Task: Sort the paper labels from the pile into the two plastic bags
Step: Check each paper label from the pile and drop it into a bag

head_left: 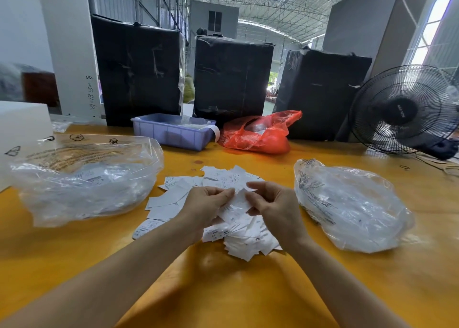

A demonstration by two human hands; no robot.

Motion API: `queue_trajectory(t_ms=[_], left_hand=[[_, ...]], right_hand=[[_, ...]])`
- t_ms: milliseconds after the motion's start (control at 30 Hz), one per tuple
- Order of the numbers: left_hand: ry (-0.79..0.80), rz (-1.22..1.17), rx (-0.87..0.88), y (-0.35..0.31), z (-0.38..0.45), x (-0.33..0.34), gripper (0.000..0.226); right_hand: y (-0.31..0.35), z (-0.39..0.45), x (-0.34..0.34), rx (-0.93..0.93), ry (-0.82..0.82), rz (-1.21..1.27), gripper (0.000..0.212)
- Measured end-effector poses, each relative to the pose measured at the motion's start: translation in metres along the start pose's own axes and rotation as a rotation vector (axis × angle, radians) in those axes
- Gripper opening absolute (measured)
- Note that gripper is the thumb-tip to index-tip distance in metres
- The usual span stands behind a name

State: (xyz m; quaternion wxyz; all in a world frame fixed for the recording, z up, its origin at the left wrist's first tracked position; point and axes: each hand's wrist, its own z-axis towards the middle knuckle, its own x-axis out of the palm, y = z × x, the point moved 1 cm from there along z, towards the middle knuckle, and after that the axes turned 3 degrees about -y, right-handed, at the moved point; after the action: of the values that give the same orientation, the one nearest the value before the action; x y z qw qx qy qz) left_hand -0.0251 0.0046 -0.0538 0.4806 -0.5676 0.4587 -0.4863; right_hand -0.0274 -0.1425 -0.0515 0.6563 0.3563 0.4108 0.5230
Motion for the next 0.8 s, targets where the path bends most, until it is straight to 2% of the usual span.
queue_trajectory(t_ms=[133, 400, 567, 700, 800], left_hand=[[-0.008, -0.069, -0.031, 0.0, -0.002, 0.002, 0.013], [-0.099, -0.19, -0.038, -0.004, -0.001, 0.001, 0.012], [0.038, -0.116, -0.049, -0.004, -0.003, 0.003, 0.017], [0.165, 0.05, -0.093, -0.004, -0.002, 0.0, 0.038], [0.26, 0.132, -0.064, -0.001, -0.002, -0.003, 0.04]], right_hand=[[0.001, -0.004, 0.006, -0.045, 0.048, -0.084, 0.009], [0.006, -0.008, 0.008, -0.076, 0.098, -0.139, 0.034], [0.007, -0.004, 0.002, 0.038, 0.043, 0.027, 0.005], [0.008, -0.001, -0.006, 0.067, -0.028, 0.074, 0.006], [0.008, -0.002, -0.006, 0.103, -0.019, 0.109, 0.005]])
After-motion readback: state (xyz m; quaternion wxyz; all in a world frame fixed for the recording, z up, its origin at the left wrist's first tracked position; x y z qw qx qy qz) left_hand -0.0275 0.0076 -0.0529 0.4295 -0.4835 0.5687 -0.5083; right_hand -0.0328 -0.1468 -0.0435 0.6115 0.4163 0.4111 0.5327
